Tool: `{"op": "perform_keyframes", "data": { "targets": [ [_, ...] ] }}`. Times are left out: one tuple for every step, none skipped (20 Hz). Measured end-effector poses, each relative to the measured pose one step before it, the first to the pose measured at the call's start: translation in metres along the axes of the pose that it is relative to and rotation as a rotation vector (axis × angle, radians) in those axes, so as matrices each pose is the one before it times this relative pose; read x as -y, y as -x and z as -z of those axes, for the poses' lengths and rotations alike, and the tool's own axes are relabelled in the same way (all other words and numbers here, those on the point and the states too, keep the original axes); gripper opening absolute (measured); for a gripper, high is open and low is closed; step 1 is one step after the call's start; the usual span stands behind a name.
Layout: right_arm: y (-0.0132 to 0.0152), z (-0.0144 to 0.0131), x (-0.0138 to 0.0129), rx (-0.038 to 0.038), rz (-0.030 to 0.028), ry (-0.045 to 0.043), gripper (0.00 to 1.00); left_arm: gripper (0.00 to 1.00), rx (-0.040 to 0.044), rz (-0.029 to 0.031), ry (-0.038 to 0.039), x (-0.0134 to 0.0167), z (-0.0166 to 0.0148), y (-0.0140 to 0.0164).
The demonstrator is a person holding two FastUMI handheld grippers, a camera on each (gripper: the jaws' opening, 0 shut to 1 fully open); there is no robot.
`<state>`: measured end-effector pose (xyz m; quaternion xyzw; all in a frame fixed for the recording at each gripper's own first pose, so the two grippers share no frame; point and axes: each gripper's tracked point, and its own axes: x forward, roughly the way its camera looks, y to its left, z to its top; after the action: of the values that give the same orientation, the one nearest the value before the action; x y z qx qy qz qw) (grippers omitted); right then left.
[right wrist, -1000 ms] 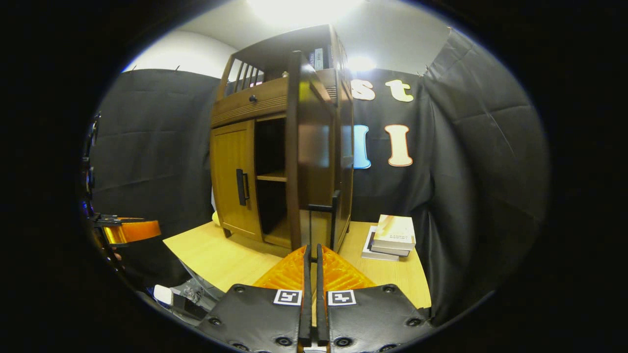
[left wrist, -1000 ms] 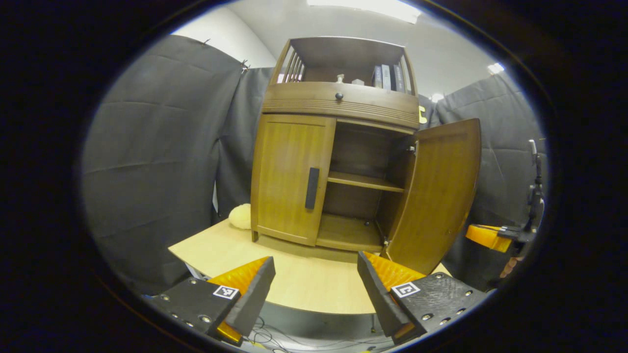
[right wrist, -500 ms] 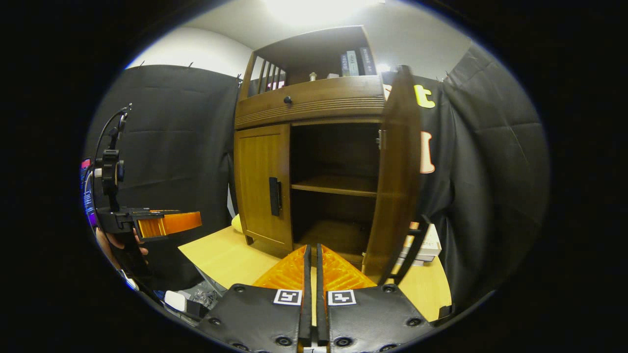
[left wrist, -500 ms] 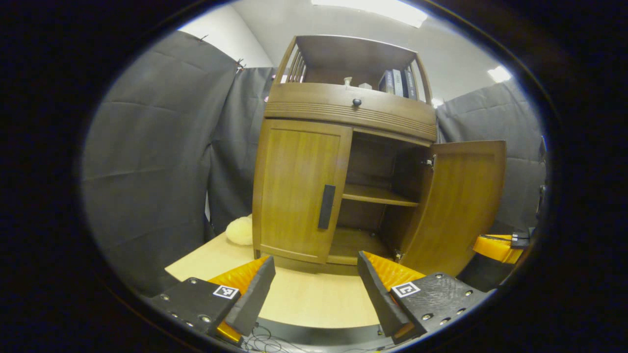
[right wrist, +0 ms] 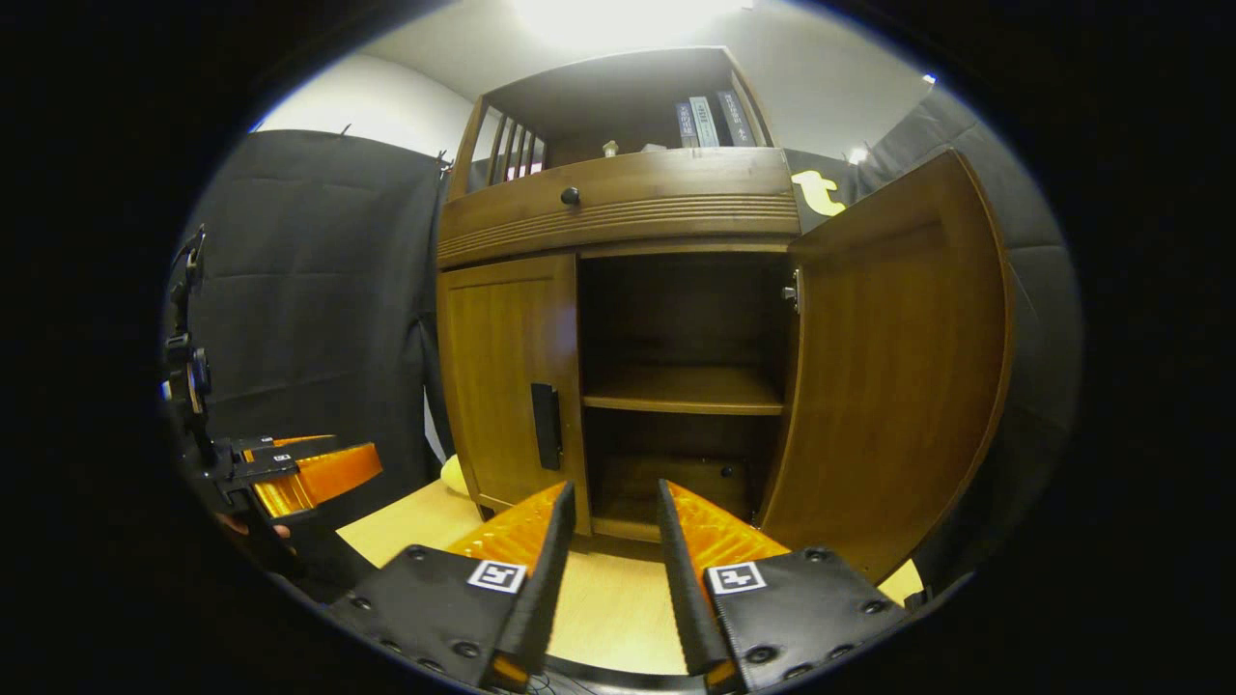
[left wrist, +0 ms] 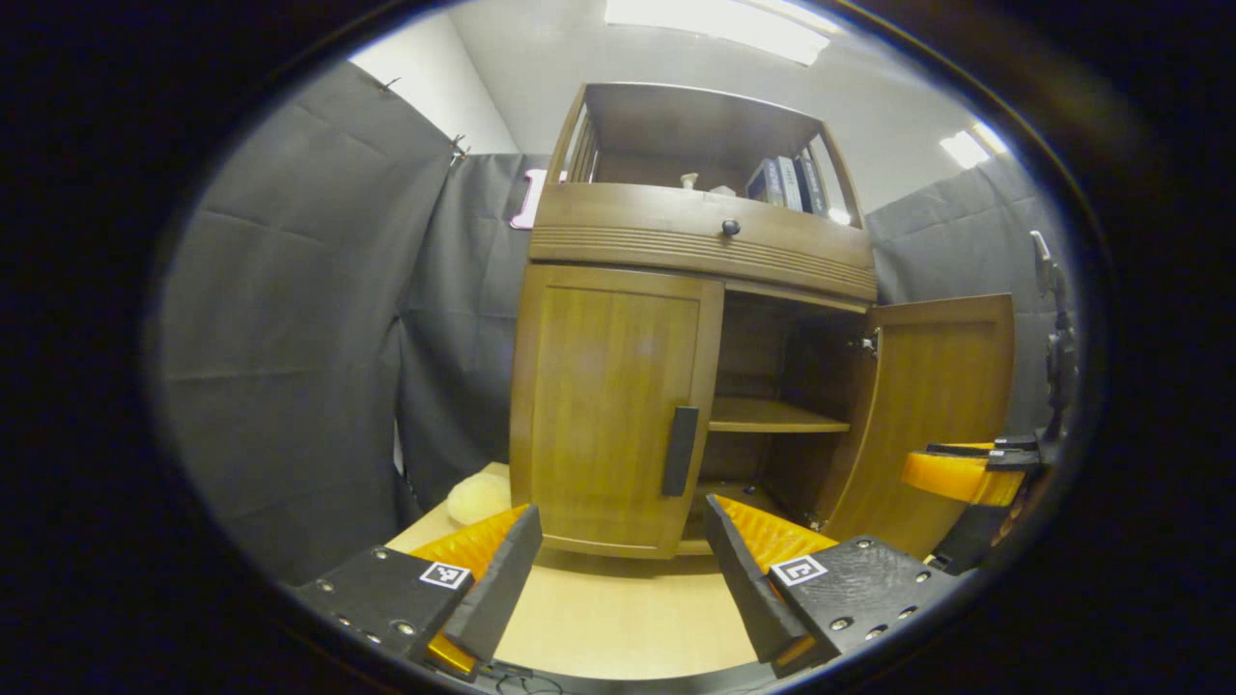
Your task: Open the right door of the double-door shoe cabinet with the right hand, and open the left door with the left hand.
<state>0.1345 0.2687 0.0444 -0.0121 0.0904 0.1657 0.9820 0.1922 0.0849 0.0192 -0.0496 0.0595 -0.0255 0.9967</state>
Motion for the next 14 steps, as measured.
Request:
{"op": "perform_keyframes", "data": {
  "targets": [
    [-0.00379,0.00232,-0.00357,-0.00956,0.00429,0.00569,0.62,0.99,-0.00023,0.01212,-0.00469,-0.00128,0.00051,-0.00523],
    [-0.0048,0.00301,0.00012,-0.00363,0.00883,0.00382,0.73,0.98,-0.00707,0.00947,-0.0049,0.00037,0.00208,-0.00609],
    [-0.00247,-0.00165,0.00198,0.002,0.01392,0.00054,0.85,0.97,-0.00714,0.01079,-0.00038,0.00017,0.00158,-0.00652],
    [-0.00175,0.00058,-0.00001,0.00777,0.01019,-0.00215,0.96,0.96,-0.0024,0.01385,0.00555,0.00223,-0.0003,-0.00676],
    [-0.00505,-0.00042,-0.0011,0.00778,0.00288,-0.00496,0.96,0.95,-0.0015,0.0159,0.00687,0.00325,-0.00134,-0.00835],
    [-0.00287,0.00197,-0.00165,0.00311,-0.00239,-0.00668,0.99,0.94,-0.00254,0.01216,0.00315,0.00412,-0.00145,-0.00886],
    [-0.00521,-0.00045,0.00008,0.00403,-0.00199,-0.00602,0.96,0.99,-0.0022,0.00908,-0.00196,0.00219,-0.00202,-0.01003],
    [-0.0059,-0.00151,0.00112,0.00467,0.00112,-0.00525,0.97,0.99,-0.00095,0.00622,-0.00483,0.00153,-0.00102,-0.00872],
    [-0.00688,-0.00227,0.00261,0.00402,0.00318,-0.00593,0.96,0.99,-0.00058,0.00458,-0.00595,0.00222,-0.00311,-0.0116],
    [-0.00721,-0.00069,0.00404,0.0012,0.01068,-0.00578,0.99,0.99,-0.00199,0.00454,-0.00432,0.00462,-0.00076,-0.01086],
    [-0.00726,-0.00056,0.00483,-0.00338,0.01071,-0.0061,0.97,0.99,-0.00015,0.00631,-0.00014,0.00338,-0.00206,-0.01125],
    [-0.00627,0.0013,0.00222,-0.0029,0.00207,-0.00541,0.99,0.99,0.00269,0.0095,0.00328,0.00231,-0.0023,-0.01101],
    [-0.00609,-0.00063,0.00278,0.00124,0.00049,-0.00449,0.99,0.99,0.0028,0.0087,0.00332,0.00119,-0.00425,-0.01161],
    [-0.00532,-0.00151,0.0041,0.00364,0.00608,-0.00117,0.97,0.99,-0.00076,0.00347,-0.00105,0.00008,-0.00013,-0.01054]
  ]
}}
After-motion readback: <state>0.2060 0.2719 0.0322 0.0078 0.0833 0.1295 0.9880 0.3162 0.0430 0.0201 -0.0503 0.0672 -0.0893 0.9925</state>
